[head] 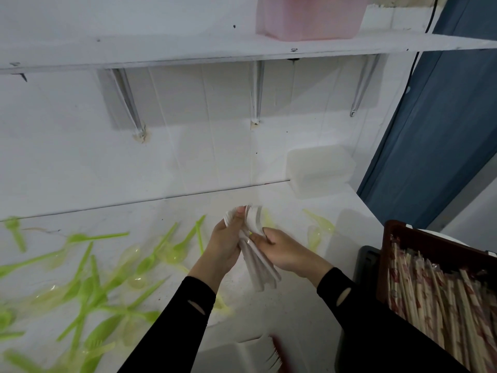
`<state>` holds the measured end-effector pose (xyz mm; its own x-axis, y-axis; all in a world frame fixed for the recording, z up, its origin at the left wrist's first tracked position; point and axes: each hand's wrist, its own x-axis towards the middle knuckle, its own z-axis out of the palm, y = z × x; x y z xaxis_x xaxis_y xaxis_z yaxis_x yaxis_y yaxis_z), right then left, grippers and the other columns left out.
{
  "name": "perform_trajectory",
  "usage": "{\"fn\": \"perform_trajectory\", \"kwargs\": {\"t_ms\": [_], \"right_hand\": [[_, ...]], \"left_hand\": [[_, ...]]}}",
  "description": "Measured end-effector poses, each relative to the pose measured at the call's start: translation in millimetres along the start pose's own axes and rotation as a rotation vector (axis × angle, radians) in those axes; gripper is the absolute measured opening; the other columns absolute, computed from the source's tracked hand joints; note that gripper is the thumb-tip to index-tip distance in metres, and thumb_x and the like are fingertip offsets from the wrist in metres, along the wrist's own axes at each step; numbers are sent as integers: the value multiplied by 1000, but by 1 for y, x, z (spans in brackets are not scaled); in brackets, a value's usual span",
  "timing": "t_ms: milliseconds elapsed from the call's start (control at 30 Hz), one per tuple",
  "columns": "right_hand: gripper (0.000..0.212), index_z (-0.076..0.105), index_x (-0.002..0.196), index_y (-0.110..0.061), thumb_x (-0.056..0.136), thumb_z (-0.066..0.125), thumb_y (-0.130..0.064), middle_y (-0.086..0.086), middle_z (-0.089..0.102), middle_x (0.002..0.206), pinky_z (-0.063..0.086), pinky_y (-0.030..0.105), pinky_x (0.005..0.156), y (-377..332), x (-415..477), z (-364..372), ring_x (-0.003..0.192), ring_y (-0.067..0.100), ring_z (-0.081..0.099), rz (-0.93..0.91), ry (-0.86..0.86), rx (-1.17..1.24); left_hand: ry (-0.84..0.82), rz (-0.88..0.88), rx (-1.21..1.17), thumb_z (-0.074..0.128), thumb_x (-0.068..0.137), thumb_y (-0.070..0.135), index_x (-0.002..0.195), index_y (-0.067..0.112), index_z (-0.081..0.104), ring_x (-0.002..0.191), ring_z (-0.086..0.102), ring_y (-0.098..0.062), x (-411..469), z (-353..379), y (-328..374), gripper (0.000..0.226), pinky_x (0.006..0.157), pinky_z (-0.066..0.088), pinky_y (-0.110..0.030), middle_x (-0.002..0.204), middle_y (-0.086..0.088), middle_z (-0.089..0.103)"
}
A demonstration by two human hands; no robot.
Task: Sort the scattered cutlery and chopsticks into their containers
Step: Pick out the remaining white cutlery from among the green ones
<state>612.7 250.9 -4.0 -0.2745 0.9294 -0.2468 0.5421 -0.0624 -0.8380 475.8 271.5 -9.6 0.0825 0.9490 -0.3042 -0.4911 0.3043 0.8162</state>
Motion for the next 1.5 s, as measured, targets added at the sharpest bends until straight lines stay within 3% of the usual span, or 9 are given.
{"fn": "perform_trajectory", "kwargs": {"t_ms": [200, 433, 633, 833, 933, 1100, 1233, 1333, 1500], "right_hand": [[42, 58, 112, -5, 104, 39, -41, 23, 65, 112, 51, 48, 94, 0, 0, -1, 96, 32, 66, 4, -71, 82], [25, 51, 88, -12, 102, 40, -28, 0, 54, 74, 49, 30, 73, 4, 8, -9, 63, 14, 54, 43, 158, 216], [28, 57, 94, -9, 100, 51, -36, 0, 53, 71, 48, 19, 66, 4, 5, -13, 60, 10, 53, 35, 128, 264], [25, 60, 104, -12, 104, 44, -32, -11, 66, 85, 47, 17, 64, -3, 2, -4, 67, 6, 55, -17, 110, 120], [24, 63, 101, -14, 103, 48, -32, -10, 68, 83, 47, 15, 64, -5, -1, -6, 67, 4, 55, -53, 121, 202], [21, 67, 100, -16, 101, 53, -32, -8, 68, 84, 46, 10, 61, -4, 0, 1, 71, 5, 59, -45, 87, 159], [30, 66, 96, -18, 103, 46, -38, -8, 64, 78, 47, 18, 67, -5, -1, 2, 73, 10, 61, -14, 52, 168], [33, 68, 101, -18, 103, 45, -41, -1, 71, 89, 53, 25, 76, -3, -2, -2, 81, 13, 67, 53, -30, 200], [40, 67, 116, -6, 103, 46, -37, 12, 72, 111, 57, 30, 86, -3, -3, -6, 100, 26, 70, 125, -155, 297]], "left_hand": [[-75, -36, -4, 50, 101, 22, 113, 2, 64, 83, 73, -15, -1, 1, 2, 27, 67, 58, -27, 94, -7, 74], [54, 18, -153, 50, 100, 24, 115, 5, 62, 98, 69, -20, 9, -5, 2, 27, 79, 57, -29, 118, -14, 66], [251, -8, -127, 70, 85, 38, 78, 6, 58, 54, 64, -8, 8, -6, 7, 35, 53, 53, -16, 69, -4, 63], [319, -1, -88, 71, 85, 42, 90, 4, 61, 74, 69, -18, 8, -7, 4, 40, 67, 58, -23, 92, -13, 70], [350, 48, -39, 70, 85, 43, 83, 1, 60, 75, 70, -20, 9, -9, 5, 44, 73, 57, -26, 85, -13, 70], [200, 1, 136, 69, 51, 77, 97, -5, 65, 74, 66, -32, 2, -6, 1, 94, 75, 59, -43, 86, -26, 66], [115, -14, 153, 68, 57, 68, 94, -3, 64, 70, 65, -33, 0, -1, 2, 80, 71, 59, -50, 75, -20, 64], [99, -28, 195, 78, 60, 58, 98, -4, 65, 81, 68, -38, 0, -2, 2, 74, 80, 56, -59, 88, -24, 68], [29, 42, 258, 68, 77, 54, 105, -1, 70, 95, 71, -34, -3, 0, 2, 62, 87, 57, -45, 102, -19, 73]]}}
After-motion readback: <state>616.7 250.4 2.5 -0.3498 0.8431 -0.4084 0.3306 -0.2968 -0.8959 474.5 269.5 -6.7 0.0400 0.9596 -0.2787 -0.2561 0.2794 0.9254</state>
